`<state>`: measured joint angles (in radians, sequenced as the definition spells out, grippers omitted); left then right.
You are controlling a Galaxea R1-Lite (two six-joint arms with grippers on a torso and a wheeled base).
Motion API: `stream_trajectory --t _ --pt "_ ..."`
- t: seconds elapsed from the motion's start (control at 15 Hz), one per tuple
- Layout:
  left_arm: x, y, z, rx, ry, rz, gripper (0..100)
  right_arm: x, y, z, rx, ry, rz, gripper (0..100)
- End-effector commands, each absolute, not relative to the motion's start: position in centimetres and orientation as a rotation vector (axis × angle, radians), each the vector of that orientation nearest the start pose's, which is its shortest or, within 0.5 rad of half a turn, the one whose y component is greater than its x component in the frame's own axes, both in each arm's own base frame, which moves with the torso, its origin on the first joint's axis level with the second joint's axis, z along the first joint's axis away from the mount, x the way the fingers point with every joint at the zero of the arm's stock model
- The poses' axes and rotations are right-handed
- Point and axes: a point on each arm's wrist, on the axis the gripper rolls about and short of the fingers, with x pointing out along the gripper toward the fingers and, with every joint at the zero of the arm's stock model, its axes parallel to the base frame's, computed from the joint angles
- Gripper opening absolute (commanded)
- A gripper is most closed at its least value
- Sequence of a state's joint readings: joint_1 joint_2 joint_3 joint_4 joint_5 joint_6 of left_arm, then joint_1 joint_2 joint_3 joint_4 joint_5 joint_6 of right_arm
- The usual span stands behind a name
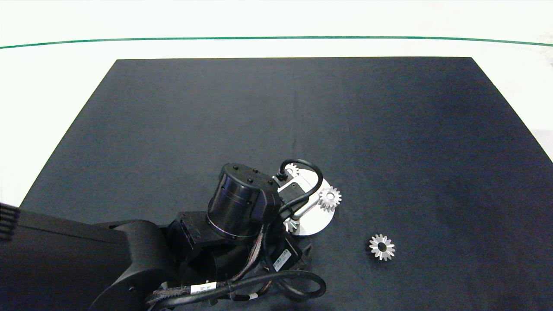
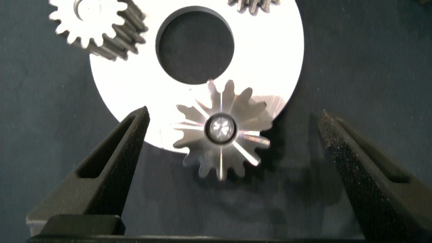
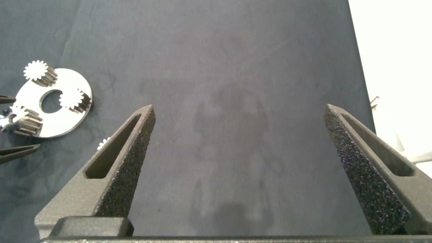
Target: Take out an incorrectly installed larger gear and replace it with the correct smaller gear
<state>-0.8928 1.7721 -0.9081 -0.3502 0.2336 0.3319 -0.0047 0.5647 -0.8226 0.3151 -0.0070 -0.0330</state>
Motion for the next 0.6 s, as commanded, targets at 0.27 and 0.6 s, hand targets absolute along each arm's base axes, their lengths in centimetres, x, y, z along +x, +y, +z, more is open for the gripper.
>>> stream_trajectory --t 0.27,0.6 --pt "20.72 -24.83 15.9 0.602 0.333 -0.699 96 -0.12 -0.01 27.23 -0.034 0.06 -0.01 100" --pt "20.77 -24.64 16.09 0.601 0.333 -0.691 86 -0.12 -0.01 27.23 -0.034 0.06 -0.01 100"
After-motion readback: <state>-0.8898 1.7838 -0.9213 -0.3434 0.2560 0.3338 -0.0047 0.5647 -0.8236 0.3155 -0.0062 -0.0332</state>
